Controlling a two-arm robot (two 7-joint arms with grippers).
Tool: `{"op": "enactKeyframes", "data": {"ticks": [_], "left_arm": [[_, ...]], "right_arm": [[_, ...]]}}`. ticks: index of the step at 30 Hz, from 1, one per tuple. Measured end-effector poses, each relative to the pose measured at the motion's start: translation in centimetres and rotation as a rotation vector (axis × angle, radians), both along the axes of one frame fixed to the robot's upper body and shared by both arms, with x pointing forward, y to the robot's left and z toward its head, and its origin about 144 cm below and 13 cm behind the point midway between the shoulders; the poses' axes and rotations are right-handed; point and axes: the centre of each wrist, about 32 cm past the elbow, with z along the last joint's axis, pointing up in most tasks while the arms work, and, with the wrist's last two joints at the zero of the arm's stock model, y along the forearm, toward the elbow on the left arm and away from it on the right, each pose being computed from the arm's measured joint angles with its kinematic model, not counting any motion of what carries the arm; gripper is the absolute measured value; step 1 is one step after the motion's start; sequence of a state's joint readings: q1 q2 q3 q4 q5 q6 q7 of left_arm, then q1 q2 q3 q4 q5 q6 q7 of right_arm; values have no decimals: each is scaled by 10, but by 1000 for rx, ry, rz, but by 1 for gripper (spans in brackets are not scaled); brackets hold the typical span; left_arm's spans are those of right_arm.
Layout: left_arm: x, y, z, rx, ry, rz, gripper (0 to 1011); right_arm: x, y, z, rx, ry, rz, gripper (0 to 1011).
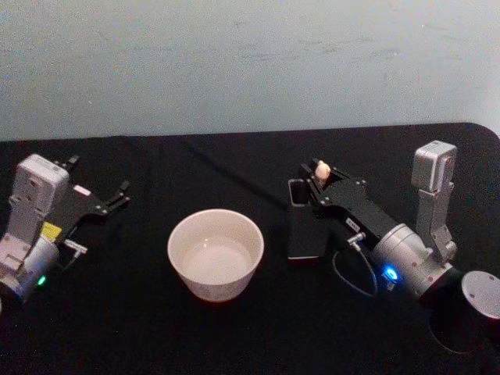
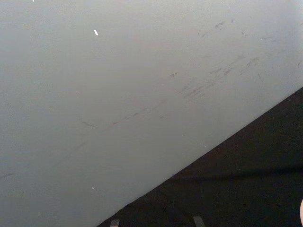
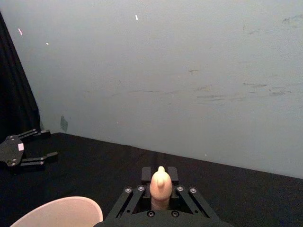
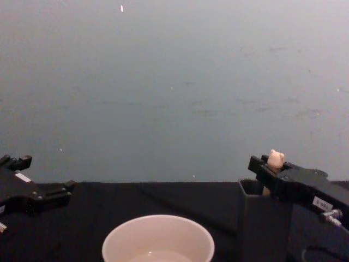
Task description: Pick up the stirring spoon with one hand, stir inside the cup, then place it back in its original position.
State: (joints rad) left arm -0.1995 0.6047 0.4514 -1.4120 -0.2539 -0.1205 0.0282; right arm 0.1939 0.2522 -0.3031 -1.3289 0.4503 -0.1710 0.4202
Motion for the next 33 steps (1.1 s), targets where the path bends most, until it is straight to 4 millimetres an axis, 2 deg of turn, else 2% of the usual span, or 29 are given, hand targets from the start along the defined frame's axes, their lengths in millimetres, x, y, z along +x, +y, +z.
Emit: {"op": "enactKeyframes", "data": {"ticks": [1,7,8,11,12,23,28,33], "left_arm": [[0,0,0,0,0,0,1001],[0,0,0,0,0,0,1001],[0,0,0,0,0,0,1001],[0,0,0,0,0,0,1001],[0,0,0,0,0,0,1001],[0,0,0,0,0,0,1001],[0,0,0,0,0,0,1001],[0,0,0,0,0,0,1001]], "right_arm": [[0,0,0,0,0,0,211],[0,0,0,2,-1,0,382],[0,0,0,3,-1,0,443],[0,0,0,3,-1,0,503],[0,0,0,3,-2,1,567],[1,0,1,5,-3,1,905],[1,0,1,5,-3,1,1003],[2,-2,6,19,-21,-1,1000]]}}
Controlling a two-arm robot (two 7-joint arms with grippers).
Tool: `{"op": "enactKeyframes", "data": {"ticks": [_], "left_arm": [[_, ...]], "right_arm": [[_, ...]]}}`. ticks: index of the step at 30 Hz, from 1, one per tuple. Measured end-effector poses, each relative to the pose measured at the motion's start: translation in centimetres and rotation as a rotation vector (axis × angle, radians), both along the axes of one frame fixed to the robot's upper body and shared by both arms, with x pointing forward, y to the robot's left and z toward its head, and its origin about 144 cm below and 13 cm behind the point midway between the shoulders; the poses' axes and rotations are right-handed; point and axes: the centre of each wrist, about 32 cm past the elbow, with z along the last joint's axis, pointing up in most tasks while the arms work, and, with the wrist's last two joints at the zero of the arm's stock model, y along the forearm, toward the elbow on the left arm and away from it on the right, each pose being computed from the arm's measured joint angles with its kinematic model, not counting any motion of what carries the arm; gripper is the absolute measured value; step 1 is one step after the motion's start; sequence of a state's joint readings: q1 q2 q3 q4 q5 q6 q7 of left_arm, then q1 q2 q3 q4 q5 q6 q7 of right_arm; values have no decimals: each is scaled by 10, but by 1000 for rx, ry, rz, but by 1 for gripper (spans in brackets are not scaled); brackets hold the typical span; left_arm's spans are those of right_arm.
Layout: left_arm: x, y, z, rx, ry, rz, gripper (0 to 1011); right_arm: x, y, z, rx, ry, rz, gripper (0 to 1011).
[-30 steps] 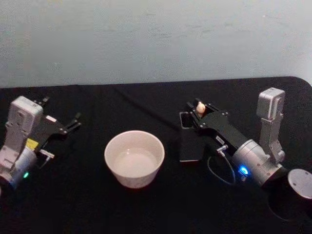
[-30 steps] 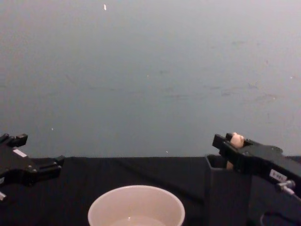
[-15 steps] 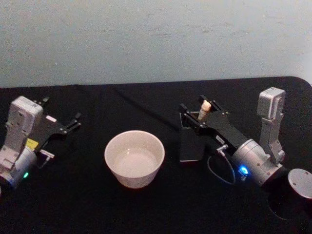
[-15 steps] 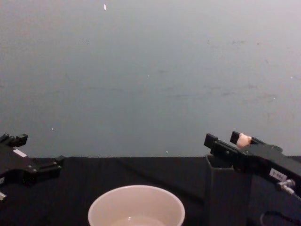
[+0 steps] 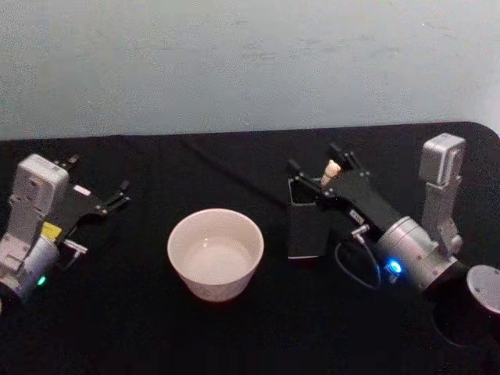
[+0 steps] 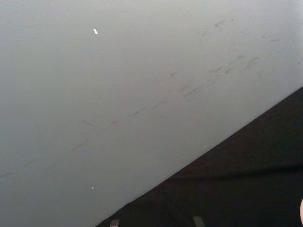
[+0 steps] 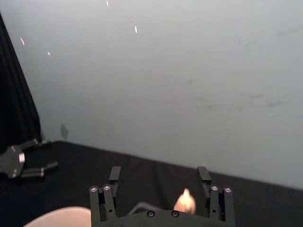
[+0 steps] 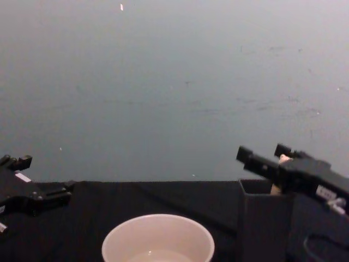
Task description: Pick up the stirring spoon with one hand, stir inside the cup, then place it back in its original position.
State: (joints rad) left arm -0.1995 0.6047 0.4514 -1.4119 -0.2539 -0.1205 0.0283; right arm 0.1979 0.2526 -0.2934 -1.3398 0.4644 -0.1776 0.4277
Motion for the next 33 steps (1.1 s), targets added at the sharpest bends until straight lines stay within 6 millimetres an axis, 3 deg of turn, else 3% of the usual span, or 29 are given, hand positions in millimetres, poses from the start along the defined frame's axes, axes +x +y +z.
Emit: {"op": "enactKeyframes", "data": {"ticks": [9,16,23,33], "left_arm": [[0,0,0,0,0,0,1001],[0,0,0,0,0,0,1001],[0,0,0,0,0,0,1001],[0,0,0,0,0,0,1001]], "right_arm": [[9,-16,39,67,-150,-38,1000],[16,-34,55,12,-215,-145,1000],[21,-53,40,-161,-171,-267,1000],[13,-55,2,-275,-47,-280,1000]]}}
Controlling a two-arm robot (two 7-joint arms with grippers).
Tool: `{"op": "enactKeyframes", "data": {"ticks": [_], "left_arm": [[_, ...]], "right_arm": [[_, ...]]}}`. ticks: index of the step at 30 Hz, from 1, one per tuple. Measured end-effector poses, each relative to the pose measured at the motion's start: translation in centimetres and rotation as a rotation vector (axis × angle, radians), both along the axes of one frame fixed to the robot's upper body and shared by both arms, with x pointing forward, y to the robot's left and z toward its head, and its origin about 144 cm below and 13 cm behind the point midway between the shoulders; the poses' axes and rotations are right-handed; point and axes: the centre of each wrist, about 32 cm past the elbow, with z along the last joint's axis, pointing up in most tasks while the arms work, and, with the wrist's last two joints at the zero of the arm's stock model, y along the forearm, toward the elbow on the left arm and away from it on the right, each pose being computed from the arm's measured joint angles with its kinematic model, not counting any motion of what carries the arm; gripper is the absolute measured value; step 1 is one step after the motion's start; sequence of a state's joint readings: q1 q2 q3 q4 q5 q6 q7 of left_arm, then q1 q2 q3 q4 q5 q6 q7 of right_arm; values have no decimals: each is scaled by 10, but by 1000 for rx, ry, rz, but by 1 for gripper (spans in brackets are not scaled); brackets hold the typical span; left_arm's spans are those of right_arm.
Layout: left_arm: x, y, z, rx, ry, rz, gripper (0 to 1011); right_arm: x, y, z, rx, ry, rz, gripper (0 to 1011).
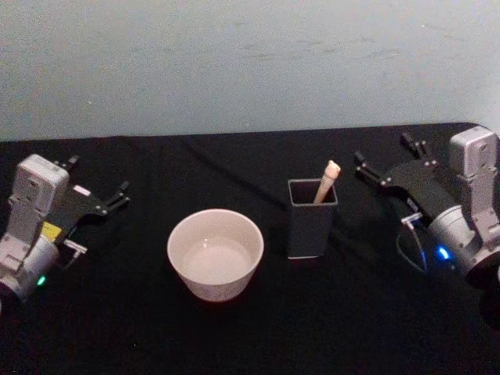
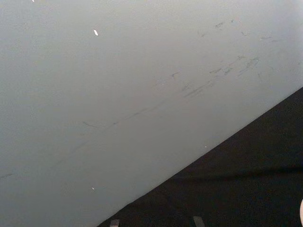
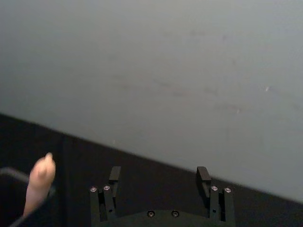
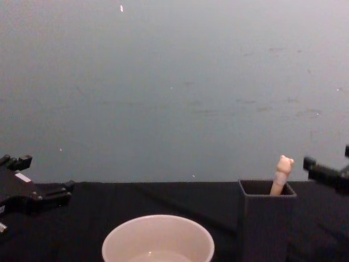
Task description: Pick up the stirring spoon with one hand, stir inside the cup, then place it back in its original position.
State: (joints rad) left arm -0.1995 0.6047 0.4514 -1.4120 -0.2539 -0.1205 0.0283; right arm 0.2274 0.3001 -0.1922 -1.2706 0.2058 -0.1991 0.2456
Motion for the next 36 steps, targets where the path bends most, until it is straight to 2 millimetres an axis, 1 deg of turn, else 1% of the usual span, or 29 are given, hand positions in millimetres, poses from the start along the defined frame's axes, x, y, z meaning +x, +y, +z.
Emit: {"op": "enactKeyframes", "data": {"ticks": [6,11,36], "left_arm": [[0,0,0,0,0,0,1001],[0,0,0,0,0,0,1001],[0,0,0,0,0,0,1002]], "right_arm": [[-3,2,-15,-13,56,10,1000],[-3,3,-22,-20,78,15,1000],[-3,2,-21,-22,75,14,1000]]}}
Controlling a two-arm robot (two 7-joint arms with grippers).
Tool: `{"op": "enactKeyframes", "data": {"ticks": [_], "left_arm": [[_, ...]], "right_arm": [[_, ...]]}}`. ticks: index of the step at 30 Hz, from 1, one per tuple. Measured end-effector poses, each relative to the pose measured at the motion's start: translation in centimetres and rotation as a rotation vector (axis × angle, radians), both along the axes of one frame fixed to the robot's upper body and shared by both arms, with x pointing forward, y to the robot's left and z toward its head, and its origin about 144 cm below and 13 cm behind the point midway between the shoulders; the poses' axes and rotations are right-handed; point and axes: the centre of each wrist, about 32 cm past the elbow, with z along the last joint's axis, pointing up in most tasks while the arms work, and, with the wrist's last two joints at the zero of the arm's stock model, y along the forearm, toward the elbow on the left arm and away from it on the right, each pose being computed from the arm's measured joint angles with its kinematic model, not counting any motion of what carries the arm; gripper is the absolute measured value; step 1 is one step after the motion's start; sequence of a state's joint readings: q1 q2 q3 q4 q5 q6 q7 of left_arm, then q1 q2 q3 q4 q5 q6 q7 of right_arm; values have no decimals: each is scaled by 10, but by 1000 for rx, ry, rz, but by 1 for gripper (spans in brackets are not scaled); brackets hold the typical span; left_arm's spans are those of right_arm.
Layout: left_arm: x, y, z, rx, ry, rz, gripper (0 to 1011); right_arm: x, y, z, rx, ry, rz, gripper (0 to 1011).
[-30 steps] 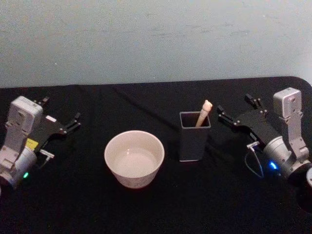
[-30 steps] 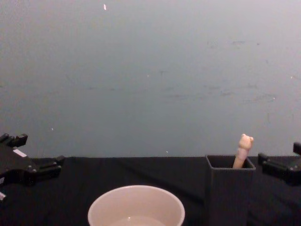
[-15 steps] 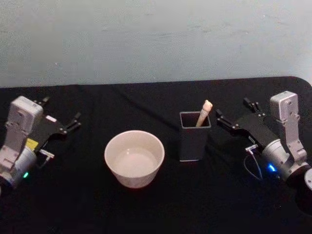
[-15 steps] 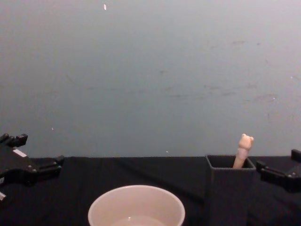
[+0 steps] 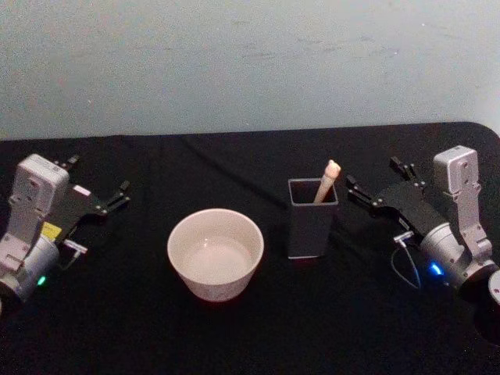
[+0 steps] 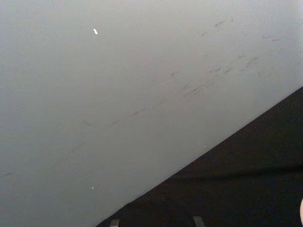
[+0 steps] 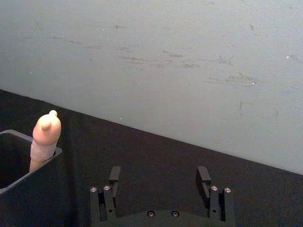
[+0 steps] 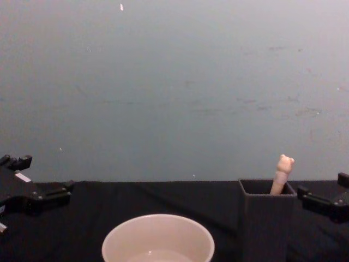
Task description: Pick up the stirring spoon with one hand, stir inside the cup, then place it back in its original position.
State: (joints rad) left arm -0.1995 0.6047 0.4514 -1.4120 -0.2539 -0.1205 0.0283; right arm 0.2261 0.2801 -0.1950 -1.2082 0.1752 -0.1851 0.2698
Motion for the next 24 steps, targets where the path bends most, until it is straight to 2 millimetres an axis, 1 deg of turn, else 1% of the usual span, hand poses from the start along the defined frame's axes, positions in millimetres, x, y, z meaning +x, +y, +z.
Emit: {"op": "enactKeyframes", "data": {"ticks": [24], "left_arm": [[0,0,0,0,0,0,1001]], "right_arm": [[0,0,0,1,-1,-1,1000]]}}
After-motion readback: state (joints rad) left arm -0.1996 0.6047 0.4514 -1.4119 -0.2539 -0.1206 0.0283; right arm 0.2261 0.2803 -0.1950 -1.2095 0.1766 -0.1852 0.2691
